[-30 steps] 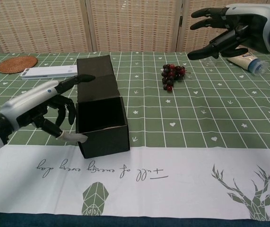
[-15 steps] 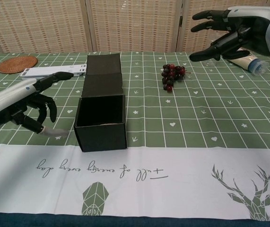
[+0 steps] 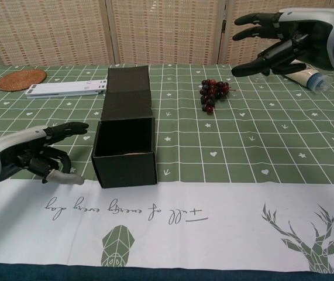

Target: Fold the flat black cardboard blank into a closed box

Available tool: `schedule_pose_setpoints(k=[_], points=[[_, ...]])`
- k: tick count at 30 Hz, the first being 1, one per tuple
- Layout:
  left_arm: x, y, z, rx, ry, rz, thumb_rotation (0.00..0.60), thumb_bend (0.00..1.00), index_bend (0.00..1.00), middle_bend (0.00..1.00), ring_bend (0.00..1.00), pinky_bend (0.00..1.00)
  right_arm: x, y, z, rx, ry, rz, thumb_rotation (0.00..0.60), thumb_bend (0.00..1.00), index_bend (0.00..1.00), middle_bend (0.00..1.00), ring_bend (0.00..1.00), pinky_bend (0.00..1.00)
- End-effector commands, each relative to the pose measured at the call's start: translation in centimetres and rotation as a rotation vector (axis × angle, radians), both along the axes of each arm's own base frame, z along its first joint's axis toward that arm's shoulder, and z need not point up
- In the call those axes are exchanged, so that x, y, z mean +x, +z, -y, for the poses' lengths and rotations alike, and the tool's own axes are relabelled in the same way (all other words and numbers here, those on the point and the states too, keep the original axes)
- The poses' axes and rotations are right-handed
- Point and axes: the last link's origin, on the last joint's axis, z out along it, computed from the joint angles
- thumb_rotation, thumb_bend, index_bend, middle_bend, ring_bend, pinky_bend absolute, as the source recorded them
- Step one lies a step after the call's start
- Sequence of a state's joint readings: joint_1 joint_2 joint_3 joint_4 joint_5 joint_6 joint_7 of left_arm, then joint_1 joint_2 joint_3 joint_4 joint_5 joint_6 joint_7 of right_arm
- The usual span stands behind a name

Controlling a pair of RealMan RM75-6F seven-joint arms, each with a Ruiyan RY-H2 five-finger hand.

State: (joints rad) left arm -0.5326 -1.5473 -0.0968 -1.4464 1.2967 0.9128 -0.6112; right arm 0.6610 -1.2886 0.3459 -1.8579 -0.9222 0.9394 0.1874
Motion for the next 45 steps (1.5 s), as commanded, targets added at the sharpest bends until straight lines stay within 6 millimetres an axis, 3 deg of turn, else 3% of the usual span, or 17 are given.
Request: schedule_pose_setpoints(k=[1,11,25,28,32,35,40,45], points=[[0.7,-0.5,-0.8,-0.009,0.003,0.032,0.596,0.11,0.00,0.00,0.56,0.74,-0.1,0.0,0.0,0.000,0.000,-0.003,0.600,0.01,0.00,0.08,0.72,1.00],[2.2,-1.9,-1.6,-0.046,-0.007,0.086,0.599,0.11,0.00,0.00,0.56,0.74,-0.6,0.5,0.0,-0.010,-0.014,-0.002,0.600,0.01,0.00,0.08,0.71,1.00],[2.7,-2.7,-2.1,-0.021,0.032,0.159,0.600,0.11,0.02,0.01,0.62,0.74,-1.4,0.4,0.2,-0.007,-0.032,-0.006,0.600,0.01,0.00,0.09,0.72,1.00],[2.8,-3.0,-2.1,0.009,0.041,0.179,0.600,0.11,0.12,0.07,0.65,0.74,-1.5,0.2,0.3,-0.001,-0.038,-0.007,0.600,0.02,0.00,0.09,0.72,1.00],[2.9,-3.5,-2.1,0.063,0.071,0.231,0.600,0.11,0.27,0.24,0.69,0.74,-2.0,-0.5,0.3,0.017,-0.060,-0.011,0.600,0.09,0.00,0.09,0.72,1.00],[2.9,-3.7,-2.2,0.078,0.074,0.251,0.600,0.11,0.34,0.32,0.70,0.74,-2.2,-1.1,0.5,0.031,-0.072,-0.019,0.600,0.10,0.00,0.09,0.72,1.00],[3.0,-2.7,-2.2,0.096,0.043,0.281,0.600,0.11,0.36,0.34,0.70,0.74,-2.2,-2.5,0.9,0.066,-0.104,-0.007,0.600,0.10,0.00,0.11,0.72,1.00],[3.5,-0.7,-1.5,0.097,-0.019,0.315,0.600,0.11,0.36,0.34,0.70,0.74,-1.6,-5.1,1.3,0.124,-0.127,0.005,0.600,0.09,0.00,0.11,0.72,1.00]])
